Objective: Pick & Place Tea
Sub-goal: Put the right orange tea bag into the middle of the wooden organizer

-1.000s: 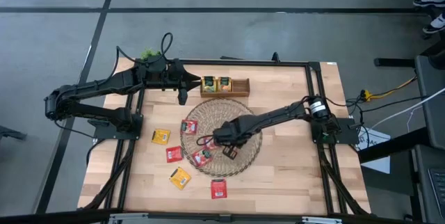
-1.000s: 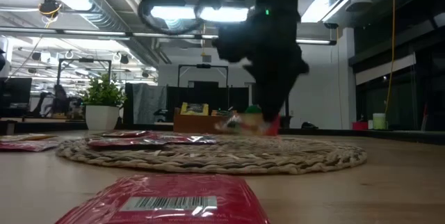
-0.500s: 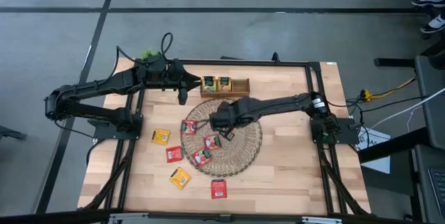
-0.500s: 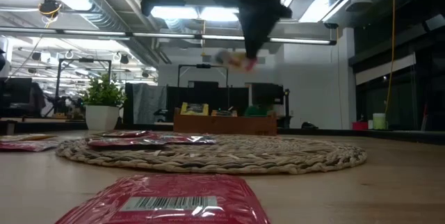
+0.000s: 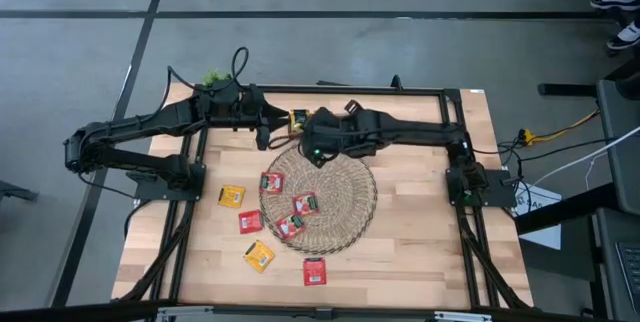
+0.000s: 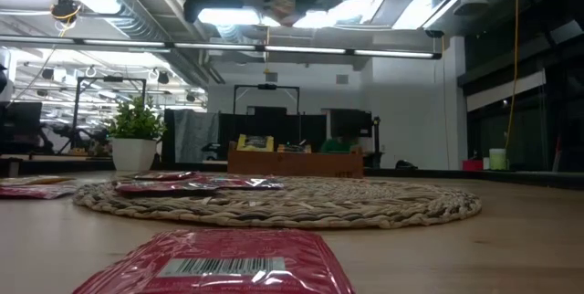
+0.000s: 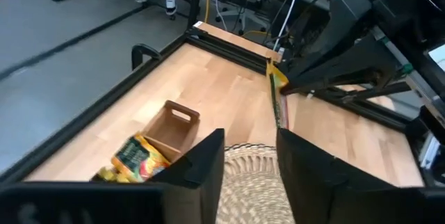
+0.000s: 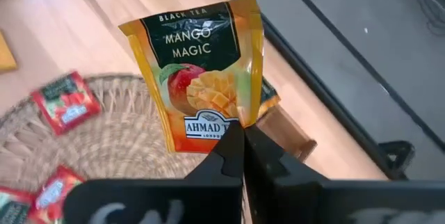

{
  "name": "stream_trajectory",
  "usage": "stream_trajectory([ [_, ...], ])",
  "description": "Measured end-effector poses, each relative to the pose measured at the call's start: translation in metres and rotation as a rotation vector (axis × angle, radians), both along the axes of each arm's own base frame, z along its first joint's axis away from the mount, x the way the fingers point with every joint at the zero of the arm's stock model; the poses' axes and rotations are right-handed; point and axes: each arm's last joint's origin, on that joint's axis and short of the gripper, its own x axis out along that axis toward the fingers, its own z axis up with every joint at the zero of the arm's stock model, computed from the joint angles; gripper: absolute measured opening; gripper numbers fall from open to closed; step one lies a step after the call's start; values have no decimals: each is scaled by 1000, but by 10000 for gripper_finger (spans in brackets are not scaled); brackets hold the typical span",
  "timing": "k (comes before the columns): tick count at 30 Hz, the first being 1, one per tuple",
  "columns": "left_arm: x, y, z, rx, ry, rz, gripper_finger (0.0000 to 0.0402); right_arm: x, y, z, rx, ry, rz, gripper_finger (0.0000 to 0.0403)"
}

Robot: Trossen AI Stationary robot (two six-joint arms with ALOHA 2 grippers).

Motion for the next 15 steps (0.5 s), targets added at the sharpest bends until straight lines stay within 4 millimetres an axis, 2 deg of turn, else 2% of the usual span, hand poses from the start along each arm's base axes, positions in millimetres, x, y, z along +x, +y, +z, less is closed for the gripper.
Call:
stream_trajectory([
  [8, 1, -1, 2, -17, -27, -36, 203, 3, -1, 4, -55, -24, 28, 0],
  [15, 7, 1, -1, -33, -30, -52, 221, 9, -1, 8, -85, -69, 60, 0],
])
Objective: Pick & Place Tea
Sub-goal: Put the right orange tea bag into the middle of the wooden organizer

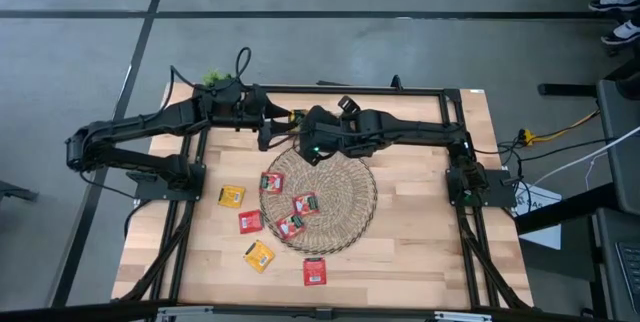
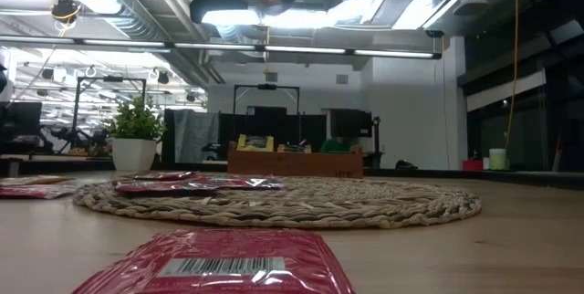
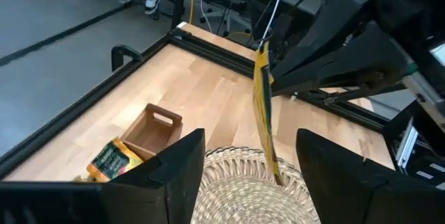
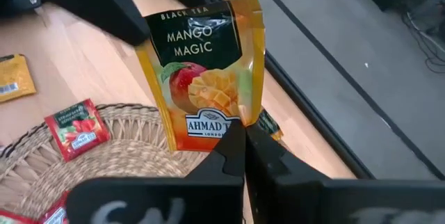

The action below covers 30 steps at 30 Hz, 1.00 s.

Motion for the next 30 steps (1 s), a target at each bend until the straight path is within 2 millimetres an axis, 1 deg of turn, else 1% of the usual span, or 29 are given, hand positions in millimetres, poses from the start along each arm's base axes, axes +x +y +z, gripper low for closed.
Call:
stream_trajectory([
  [7, 3, 0, -2, -23, 7, -3, 212, 0, 0, 0, -8, 0, 0, 0],
  [9, 3, 0, -3, -23, 8, -3, 203, 0, 0, 0, -12, 4, 5, 0],
  [12, 3, 0, -2, -23, 7, -7, 179, 0, 0, 0, -17, 12, 13, 0],
  [16, 3, -1, -2, -21, 6, -48, 120, 0, 0, 0, -18, 13, 14, 0],
  [20, 3, -1, -3, 2, 11, -65, 28, 0, 0, 0, -19, 14, 16, 3],
  [21, 3, -1, -3, 5, 11, -65, 15, 0, 0, 0, -20, 15, 17, 8],
  [24, 3, -1, -3, 13, 13, -64, 4, 0, 0, 0, -26, 25, 27, 25],
  [30, 3, -1, -3, 15, 13, -65, 2, 0, 0, 0, -30, 30, 32, 46],
])
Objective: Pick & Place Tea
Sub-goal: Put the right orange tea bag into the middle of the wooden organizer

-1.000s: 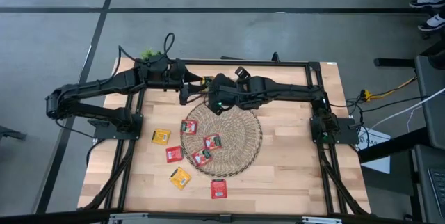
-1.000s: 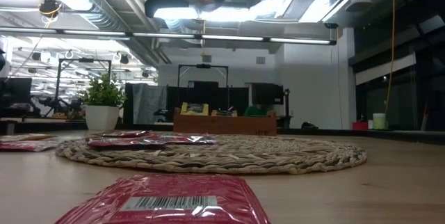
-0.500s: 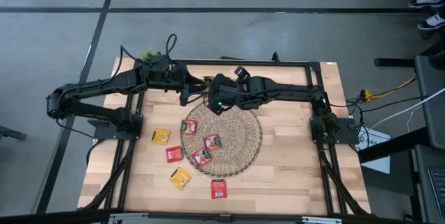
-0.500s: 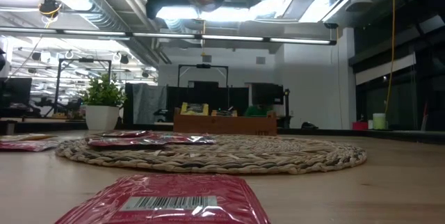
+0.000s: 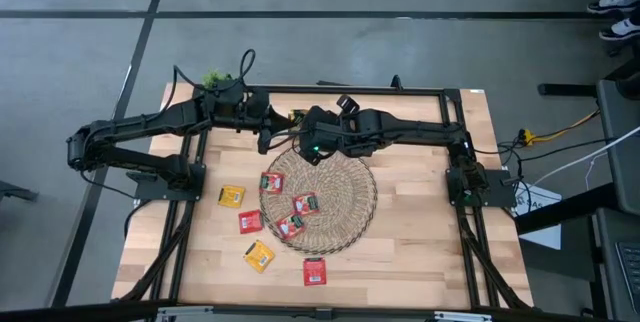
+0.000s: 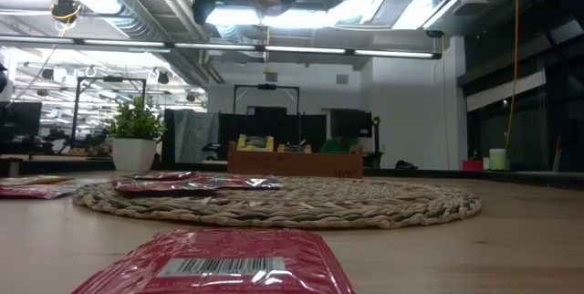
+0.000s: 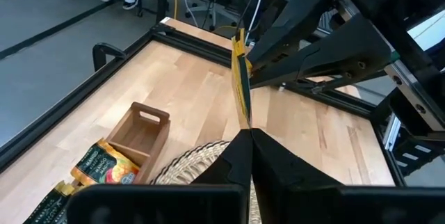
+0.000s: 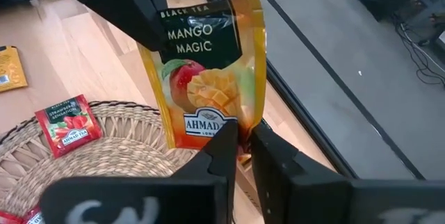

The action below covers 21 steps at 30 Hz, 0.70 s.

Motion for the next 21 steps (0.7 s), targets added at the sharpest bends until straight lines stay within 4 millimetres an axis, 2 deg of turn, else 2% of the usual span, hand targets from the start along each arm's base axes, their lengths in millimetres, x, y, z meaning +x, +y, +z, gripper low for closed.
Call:
stream_trajectory([
  [6, -2, 3, -2, 12, 24, 6, 2, -5, 1, 7, 28, 0, 36, 67],
  [14, 1, 14, -12, -3, 77, -35, 2, -34, 1, 41, 128, -105, 43, 125],
  [21, 20, 29, -25, 0, 138, -90, 2, -65, -1, 74, 157, -200, 51, 155],
])
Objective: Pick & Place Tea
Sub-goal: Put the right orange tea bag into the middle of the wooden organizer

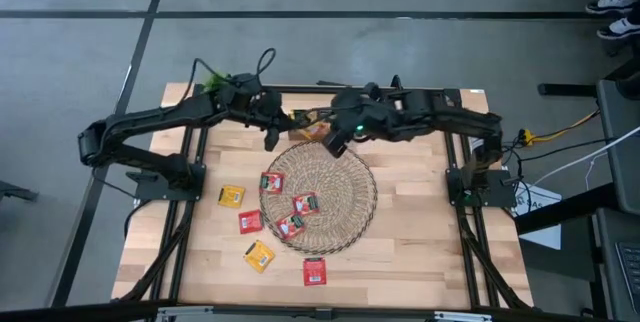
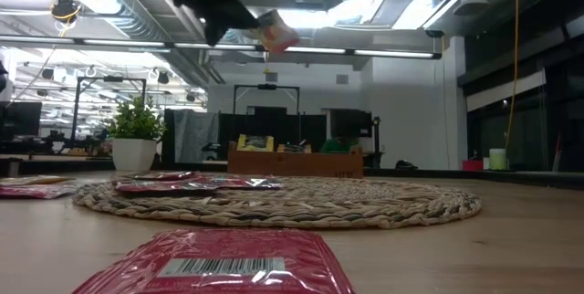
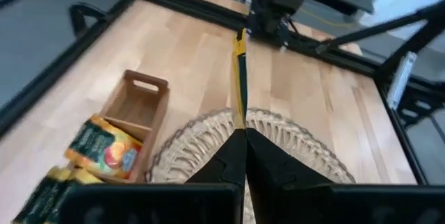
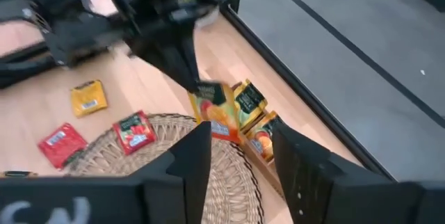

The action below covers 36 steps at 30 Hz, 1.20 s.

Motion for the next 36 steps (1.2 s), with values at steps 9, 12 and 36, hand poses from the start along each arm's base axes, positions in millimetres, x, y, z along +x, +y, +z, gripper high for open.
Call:
stream_trajectory([
  [9, 35, 25, -2, 26, 71, -102, 2, -28, -2, 24, 7, -63, 3, 157],
  [12, 45, 34, 0, 52, 126, -123, 2, -30, -2, 25, 7, -60, 5, 157],
  [36, 93, 129, -37, 176, 406, -234, 2, -35, -2, 21, 10, 2, 9, 157],
])
